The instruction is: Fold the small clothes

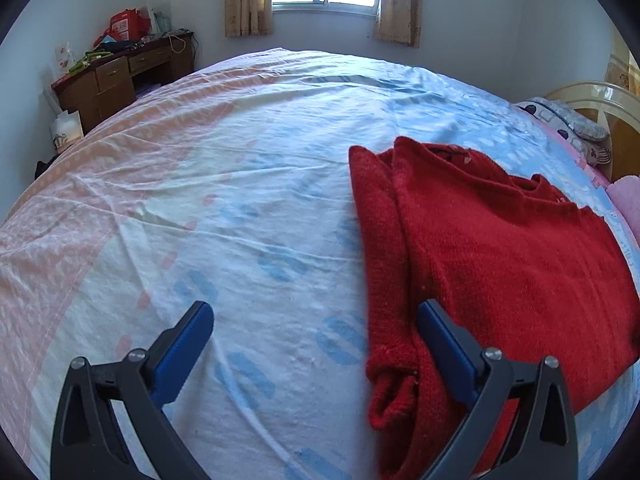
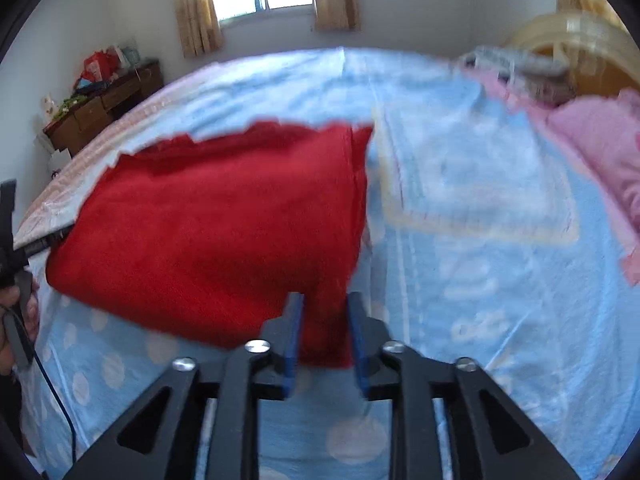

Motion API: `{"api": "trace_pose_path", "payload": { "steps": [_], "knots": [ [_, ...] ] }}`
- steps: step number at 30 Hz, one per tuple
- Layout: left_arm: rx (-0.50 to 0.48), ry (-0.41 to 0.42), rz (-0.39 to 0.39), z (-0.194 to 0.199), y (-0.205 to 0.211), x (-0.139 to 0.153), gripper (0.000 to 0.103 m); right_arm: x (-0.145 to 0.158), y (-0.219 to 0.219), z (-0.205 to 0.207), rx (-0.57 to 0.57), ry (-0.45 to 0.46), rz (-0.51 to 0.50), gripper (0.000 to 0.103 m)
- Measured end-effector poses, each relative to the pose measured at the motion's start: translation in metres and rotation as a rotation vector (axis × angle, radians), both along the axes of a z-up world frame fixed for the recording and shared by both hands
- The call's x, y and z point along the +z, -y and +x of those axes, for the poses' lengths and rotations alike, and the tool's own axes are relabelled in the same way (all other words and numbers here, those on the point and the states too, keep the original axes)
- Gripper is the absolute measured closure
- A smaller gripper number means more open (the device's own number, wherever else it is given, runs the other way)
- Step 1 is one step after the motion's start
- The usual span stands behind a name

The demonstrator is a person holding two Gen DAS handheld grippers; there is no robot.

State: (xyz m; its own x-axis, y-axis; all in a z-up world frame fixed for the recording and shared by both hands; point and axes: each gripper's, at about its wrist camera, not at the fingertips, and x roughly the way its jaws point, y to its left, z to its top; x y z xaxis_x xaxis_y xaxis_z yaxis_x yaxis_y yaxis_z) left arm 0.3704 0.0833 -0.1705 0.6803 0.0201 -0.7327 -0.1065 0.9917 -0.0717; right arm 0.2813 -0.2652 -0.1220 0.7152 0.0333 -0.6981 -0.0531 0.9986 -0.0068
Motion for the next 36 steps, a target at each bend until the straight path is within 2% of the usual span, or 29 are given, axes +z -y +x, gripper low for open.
{"api": "trace_pose_path", "payload": {
  "steps": [3, 6, 10, 12, 17, 20, 23, 28, 33, 36],
  "knots": [
    [0.007, 0.006, -0.015, -0.005, -0.003, 0.0, 0.0, 0.01, -0.028, 0.008, 0.068, 0.034, -0.011, 0.059],
    [0.004, 0.0, -0.06, -0.004, -0.009, -0.002, 0.0, 0.002, -0.049, 0.026, 0.121, -0.01, 0.009, 0.059],
    [0.003, -0.004, -0.142, -0.003, -0.018, -0.004, 0.0, -0.027, -0.047, 0.04, 0.067, -0.106, 0.049, 0.059],
    [0.013, 0.011, -0.156, -0.006, -0.02, -0.003, 0.0, -0.035, -0.048, 0.029, 0.076, -0.091, 0.018, 0.059],
    [0.021, 0.016, -0.159, -0.007, -0.02, -0.003, 0.0, -0.038, -0.051, 0.012, 0.102, -0.085, -0.055, 0.059],
    [0.023, 0.017, -0.153, -0.007, -0.022, -0.004, 0.0, -0.023, -0.047, 0.02, 0.091, -0.103, 0.001, 0.059],
    [0.023, 0.017, -0.16, -0.007, -0.022, -0.004, 0.0, -0.009, -0.044, 0.024, 0.057, -0.031, 0.025, 0.059],
    [0.022, 0.017, -0.161, -0.007, -0.022, -0.003, 0.0, -0.029, -0.044, 0.042, 0.034, -0.078, 0.009, 0.059],
    [0.023, 0.019, -0.168, -0.007, -0.023, -0.003, 0.0, -0.037, -0.053, 0.024, 0.063, -0.062, -0.05, 0.052],
    [0.023, 0.018, -0.168, -0.007, -0.023, -0.003, 0.0, -0.037, -0.057, 0.021, 0.073, -0.06, -0.087, 0.051]
  ]
}}
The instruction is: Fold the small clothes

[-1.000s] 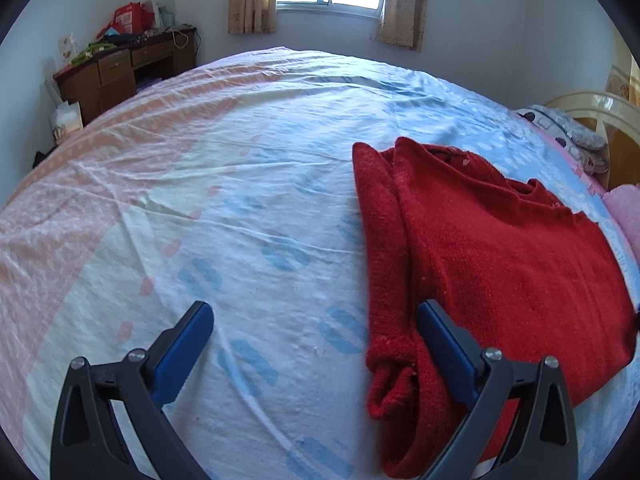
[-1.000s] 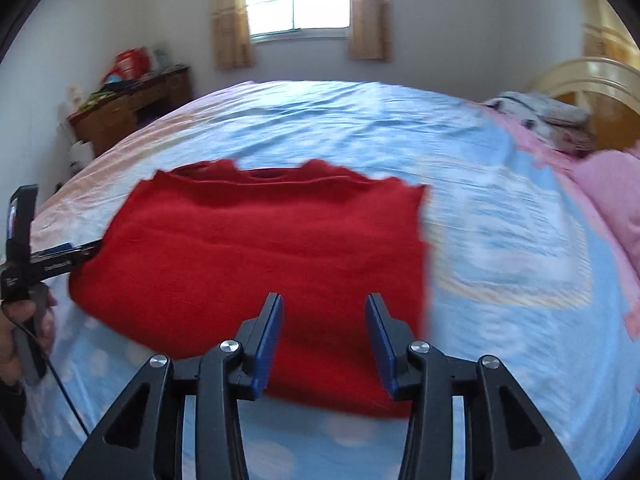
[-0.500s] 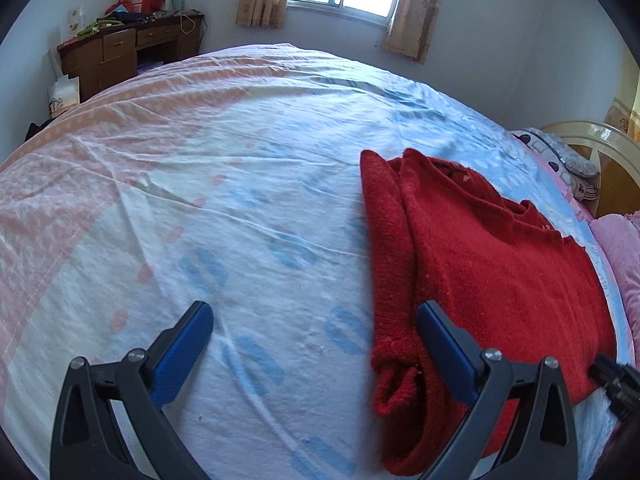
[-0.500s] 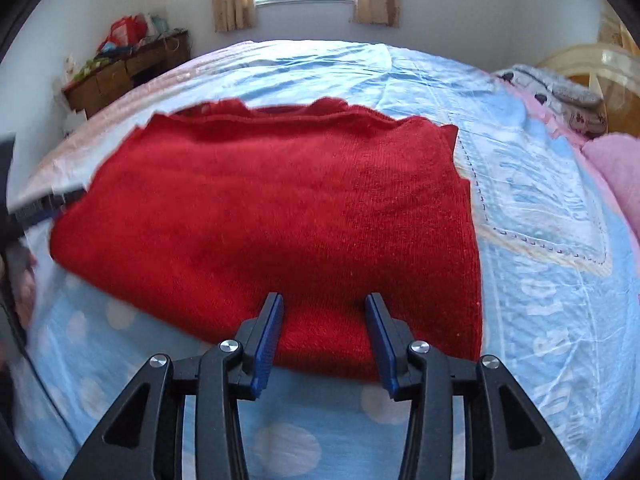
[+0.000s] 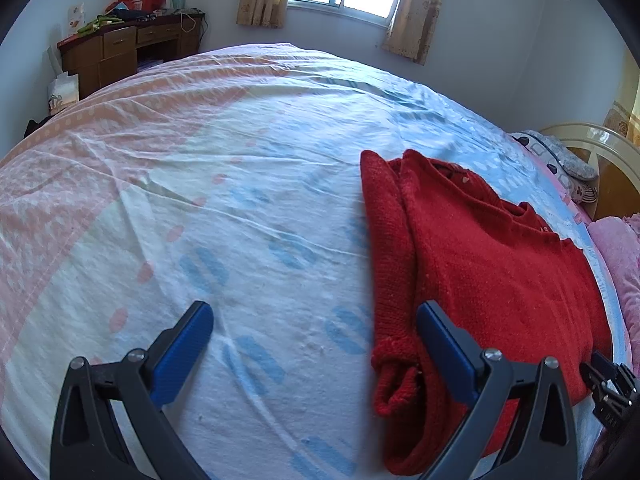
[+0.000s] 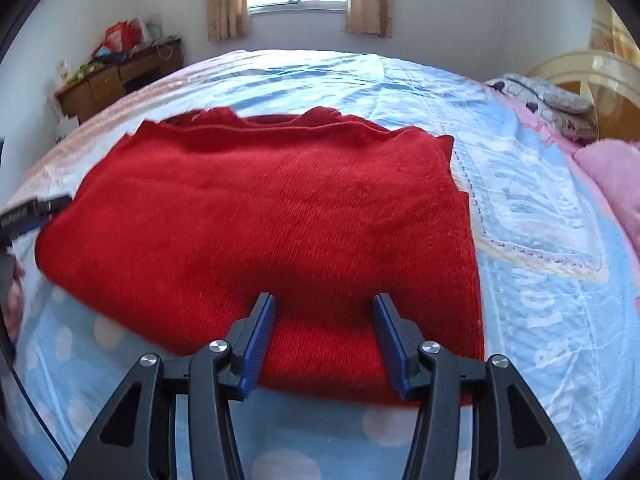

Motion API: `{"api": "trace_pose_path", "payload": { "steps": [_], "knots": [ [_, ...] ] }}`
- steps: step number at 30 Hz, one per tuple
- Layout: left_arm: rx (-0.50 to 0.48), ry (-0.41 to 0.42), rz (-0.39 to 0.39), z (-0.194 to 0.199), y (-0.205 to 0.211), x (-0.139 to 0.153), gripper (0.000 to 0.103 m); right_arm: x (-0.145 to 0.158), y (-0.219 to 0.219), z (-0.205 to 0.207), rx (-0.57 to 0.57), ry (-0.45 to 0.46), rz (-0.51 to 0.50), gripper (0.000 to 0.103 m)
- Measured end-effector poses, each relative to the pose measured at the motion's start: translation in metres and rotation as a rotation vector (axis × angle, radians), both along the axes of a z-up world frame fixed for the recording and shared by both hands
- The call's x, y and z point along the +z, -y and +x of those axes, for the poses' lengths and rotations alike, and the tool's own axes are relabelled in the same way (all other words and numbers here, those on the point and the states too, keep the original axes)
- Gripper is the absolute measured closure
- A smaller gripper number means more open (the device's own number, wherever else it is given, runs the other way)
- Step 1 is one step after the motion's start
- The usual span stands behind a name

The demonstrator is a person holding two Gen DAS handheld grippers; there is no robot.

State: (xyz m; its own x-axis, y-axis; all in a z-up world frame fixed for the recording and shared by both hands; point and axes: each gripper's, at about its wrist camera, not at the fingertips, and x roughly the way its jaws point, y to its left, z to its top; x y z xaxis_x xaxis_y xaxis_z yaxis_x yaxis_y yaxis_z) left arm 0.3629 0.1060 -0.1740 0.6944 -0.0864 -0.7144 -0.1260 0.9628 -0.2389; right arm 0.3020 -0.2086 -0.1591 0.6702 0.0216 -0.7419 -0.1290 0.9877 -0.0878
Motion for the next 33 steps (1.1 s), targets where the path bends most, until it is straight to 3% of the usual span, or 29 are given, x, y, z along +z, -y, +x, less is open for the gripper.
{"api": "trace_pose_path", "payload": {
  "steps": [4, 14, 27, 33],
  "knots": [
    [0.0, 0.004, -0.011, -0.001, 0.0, 0.0, 0.0, -0.003, 0.004, -0.005, -0.031, 0.02, 0.039, 0.051],
    [-0.01, 0.015, -0.044, -0.007, -0.004, 0.002, 0.0, 0.007, -0.015, -0.019, -0.013, 0.033, 0.022, 0.051],
    [0.035, 0.081, -0.103, -0.023, -0.041, 0.013, 0.0, 0.015, -0.112, -0.047, 0.267, 0.161, -0.148, 0.051],
    [0.003, 0.098, -0.206, -0.02, -0.066, 0.011, 0.0, 0.009, -0.164, -0.055, 0.397, 0.22, -0.237, 0.051]
  ]
}}
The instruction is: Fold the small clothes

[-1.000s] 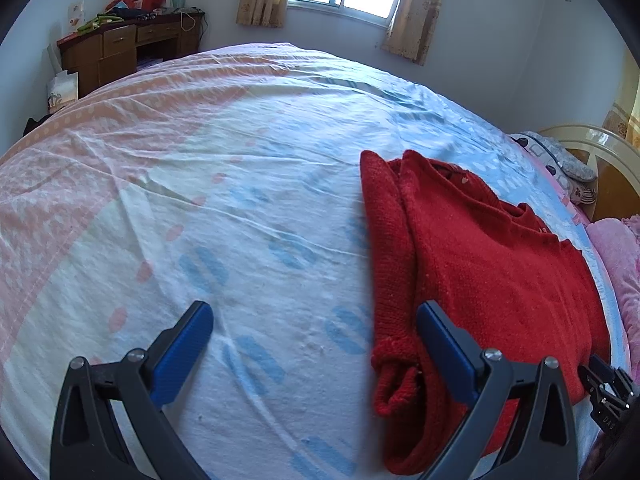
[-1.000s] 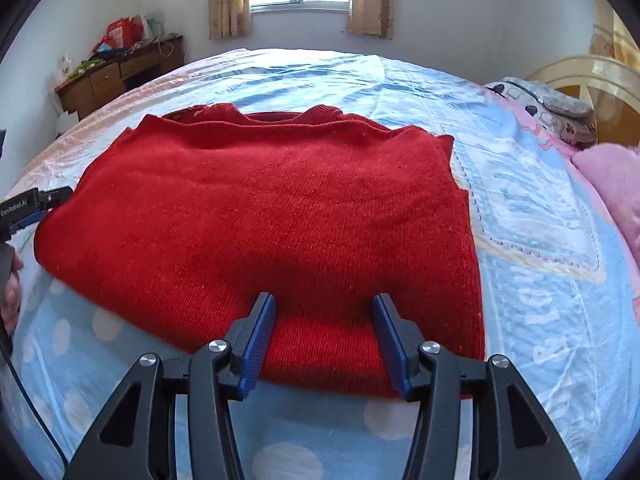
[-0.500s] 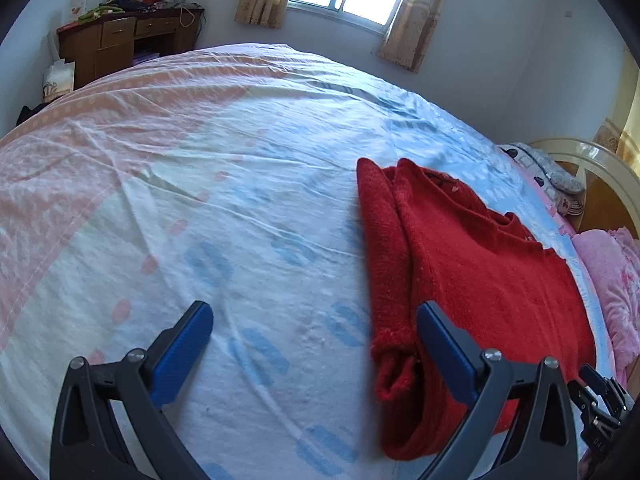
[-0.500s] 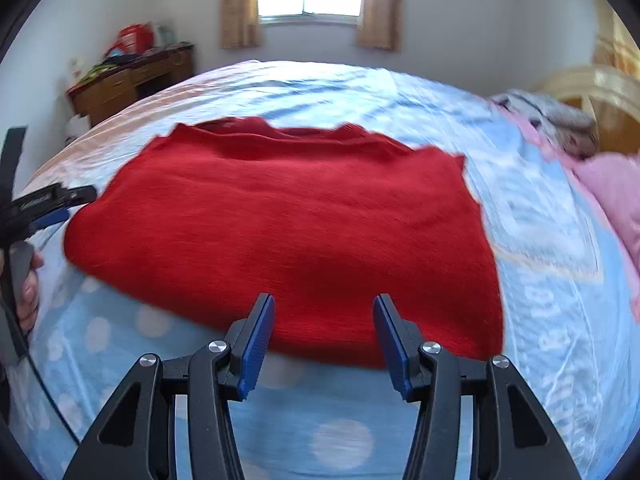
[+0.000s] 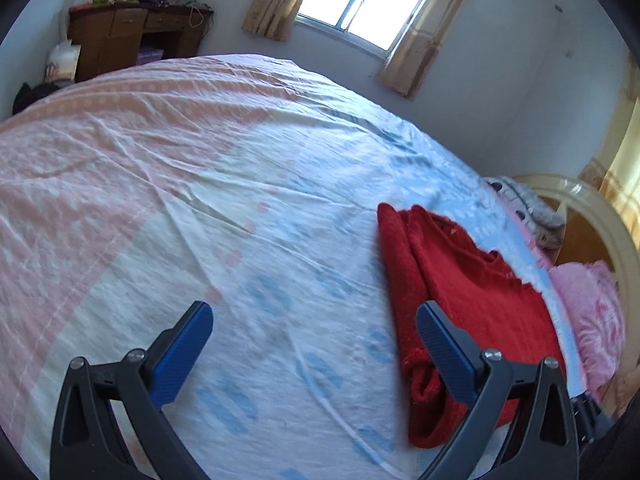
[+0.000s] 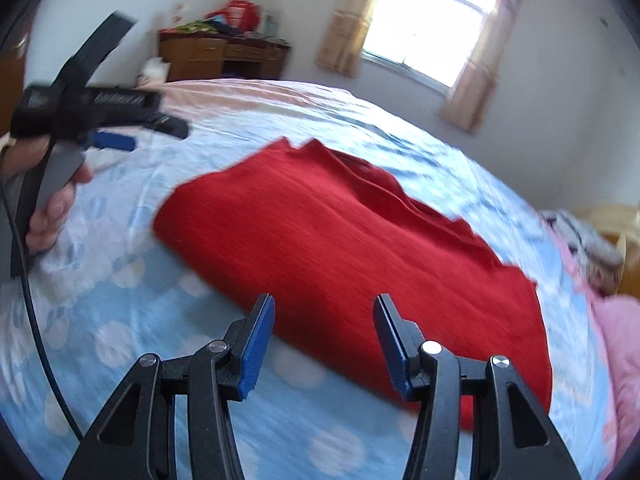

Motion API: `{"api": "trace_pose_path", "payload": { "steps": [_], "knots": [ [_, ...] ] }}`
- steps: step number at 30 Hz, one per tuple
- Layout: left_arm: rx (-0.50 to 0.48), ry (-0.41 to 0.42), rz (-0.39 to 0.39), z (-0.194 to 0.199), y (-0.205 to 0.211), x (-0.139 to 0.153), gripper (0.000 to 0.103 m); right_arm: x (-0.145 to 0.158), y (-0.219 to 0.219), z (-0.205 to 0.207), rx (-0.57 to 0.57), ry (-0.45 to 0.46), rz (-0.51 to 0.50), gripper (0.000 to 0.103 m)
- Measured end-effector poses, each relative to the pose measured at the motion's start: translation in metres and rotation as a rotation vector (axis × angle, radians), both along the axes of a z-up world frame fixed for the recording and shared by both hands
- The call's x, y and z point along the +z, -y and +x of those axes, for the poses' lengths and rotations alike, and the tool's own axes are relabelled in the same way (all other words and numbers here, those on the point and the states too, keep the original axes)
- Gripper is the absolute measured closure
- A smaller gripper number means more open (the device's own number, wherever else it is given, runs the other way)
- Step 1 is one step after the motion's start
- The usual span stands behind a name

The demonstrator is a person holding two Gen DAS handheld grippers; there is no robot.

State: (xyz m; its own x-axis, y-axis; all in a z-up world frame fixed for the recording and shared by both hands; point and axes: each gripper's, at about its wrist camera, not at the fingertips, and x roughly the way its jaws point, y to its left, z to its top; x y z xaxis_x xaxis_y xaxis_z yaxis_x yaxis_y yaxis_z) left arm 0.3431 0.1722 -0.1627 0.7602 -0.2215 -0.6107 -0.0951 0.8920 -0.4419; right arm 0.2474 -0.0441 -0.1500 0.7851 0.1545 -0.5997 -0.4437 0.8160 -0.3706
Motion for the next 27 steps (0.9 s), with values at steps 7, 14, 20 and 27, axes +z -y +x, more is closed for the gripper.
{"api": "trace_pose_path", "payload": {
  "steps": [7, 14, 20, 27],
  "knots": [
    [-0.061, 0.007, -0.082, 0.005, -0.001, -0.005, 0.0, -0.014, -0.058, -0.016, 0.133, 0.087, -0.134, 0.05],
    [-0.154, 0.041, -0.109, 0.013, 0.006, 0.0, 0.0, -0.025, -0.074, -0.004, 0.114, 0.123, -0.21, 0.05],
    [-0.293, 0.061, -0.103, 0.04, 0.028, 0.009, 0.0, -0.028, -0.083, 0.002, 0.114, 0.147, -0.261, 0.05],
    [-0.396, -0.029, -0.131, 0.079, 0.052, -0.004, 0.0, -0.033, -0.085, -0.002, 0.12, 0.154, -0.274, 0.062]
  ]
}}
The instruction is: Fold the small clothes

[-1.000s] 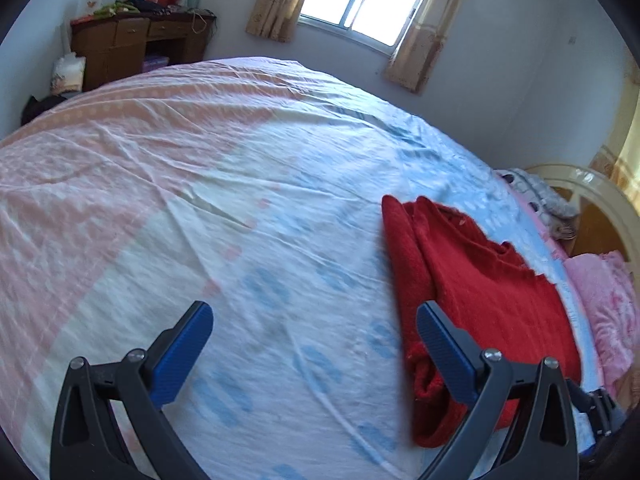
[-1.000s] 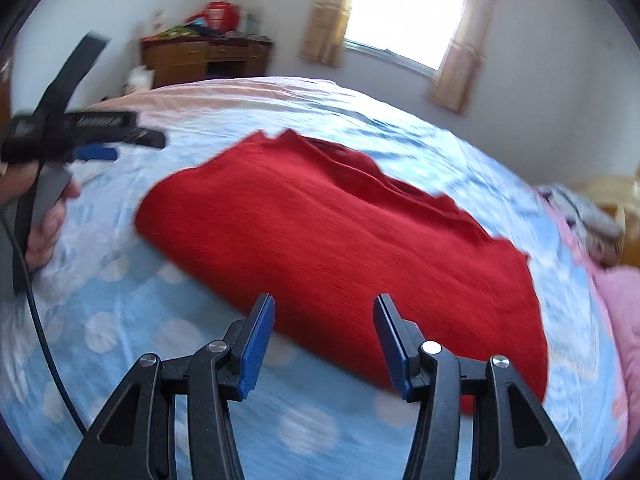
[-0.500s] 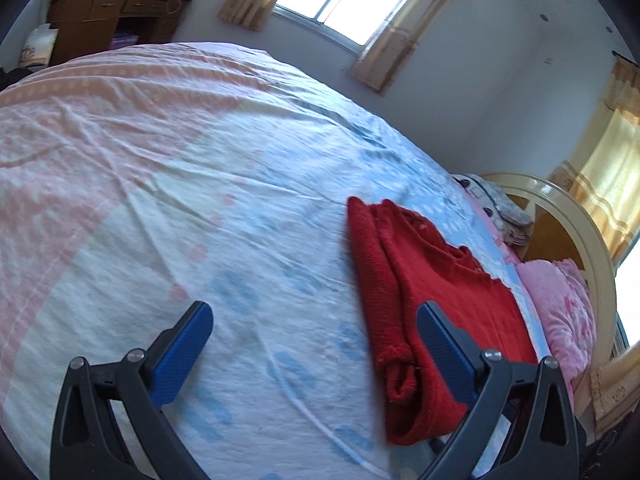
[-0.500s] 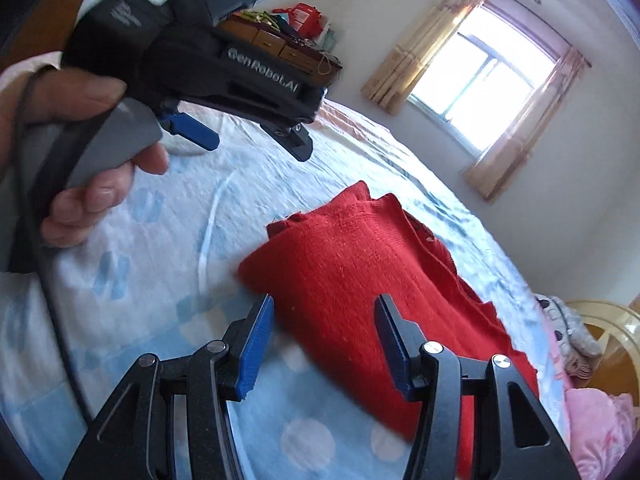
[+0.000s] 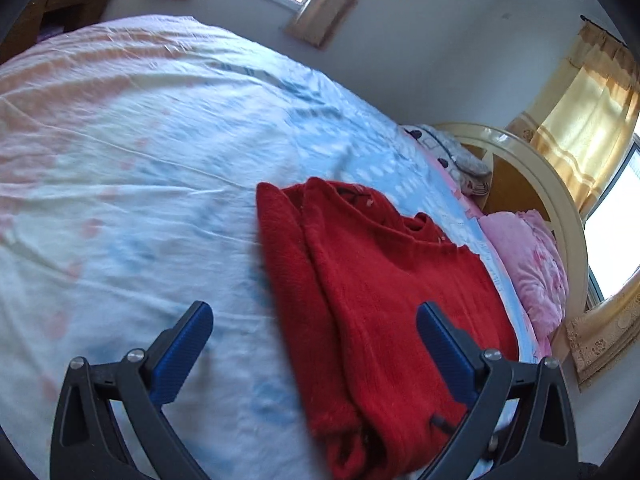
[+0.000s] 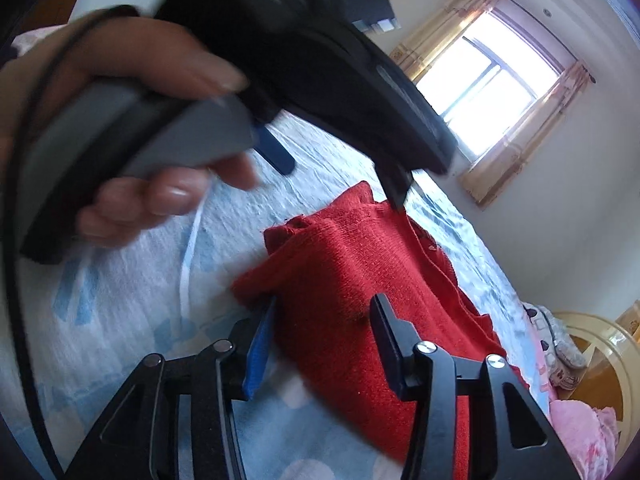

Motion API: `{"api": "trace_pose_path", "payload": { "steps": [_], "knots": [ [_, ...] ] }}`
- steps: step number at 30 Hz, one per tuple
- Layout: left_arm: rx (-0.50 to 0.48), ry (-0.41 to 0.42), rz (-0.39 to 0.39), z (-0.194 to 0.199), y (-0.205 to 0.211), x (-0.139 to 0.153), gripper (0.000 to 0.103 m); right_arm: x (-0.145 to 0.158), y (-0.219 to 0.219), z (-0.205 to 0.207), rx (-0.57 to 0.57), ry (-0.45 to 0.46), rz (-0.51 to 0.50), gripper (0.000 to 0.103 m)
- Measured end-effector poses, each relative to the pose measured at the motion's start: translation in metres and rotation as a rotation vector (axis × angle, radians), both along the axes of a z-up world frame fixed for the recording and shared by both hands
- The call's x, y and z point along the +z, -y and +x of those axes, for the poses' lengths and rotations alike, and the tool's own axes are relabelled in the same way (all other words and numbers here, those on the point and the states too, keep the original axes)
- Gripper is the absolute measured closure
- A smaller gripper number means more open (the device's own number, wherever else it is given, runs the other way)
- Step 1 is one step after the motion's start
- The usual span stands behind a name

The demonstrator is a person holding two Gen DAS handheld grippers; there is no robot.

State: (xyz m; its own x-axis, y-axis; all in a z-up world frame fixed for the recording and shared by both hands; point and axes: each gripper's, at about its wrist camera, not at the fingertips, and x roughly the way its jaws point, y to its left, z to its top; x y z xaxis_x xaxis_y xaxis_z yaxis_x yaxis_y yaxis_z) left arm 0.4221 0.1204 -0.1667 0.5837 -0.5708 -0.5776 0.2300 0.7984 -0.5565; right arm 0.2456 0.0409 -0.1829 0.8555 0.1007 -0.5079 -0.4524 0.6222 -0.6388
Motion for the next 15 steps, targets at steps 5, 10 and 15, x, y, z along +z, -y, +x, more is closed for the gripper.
{"api": "trace_pose_path", "payload": {
  "steps": [5, 10, 15],
  "knots": [
    [-0.026, -0.011, -0.024, 0.013, 0.006, -0.003, 0.002, -0.005, -0.005, -0.002, 0.016, 0.016, -0.028, 0.071],
    [-0.07, -0.014, -0.035, 0.017, 0.011, -0.006, 0.028, -0.005, -0.005, -0.001, 0.014, 0.009, -0.023, 0.074],
    [-0.1, -0.029, -0.07, 0.022, 0.013, -0.011, 0.072, -0.004, -0.009, -0.004, 0.02, -0.006, -0.025, 0.09]
  ]
}}
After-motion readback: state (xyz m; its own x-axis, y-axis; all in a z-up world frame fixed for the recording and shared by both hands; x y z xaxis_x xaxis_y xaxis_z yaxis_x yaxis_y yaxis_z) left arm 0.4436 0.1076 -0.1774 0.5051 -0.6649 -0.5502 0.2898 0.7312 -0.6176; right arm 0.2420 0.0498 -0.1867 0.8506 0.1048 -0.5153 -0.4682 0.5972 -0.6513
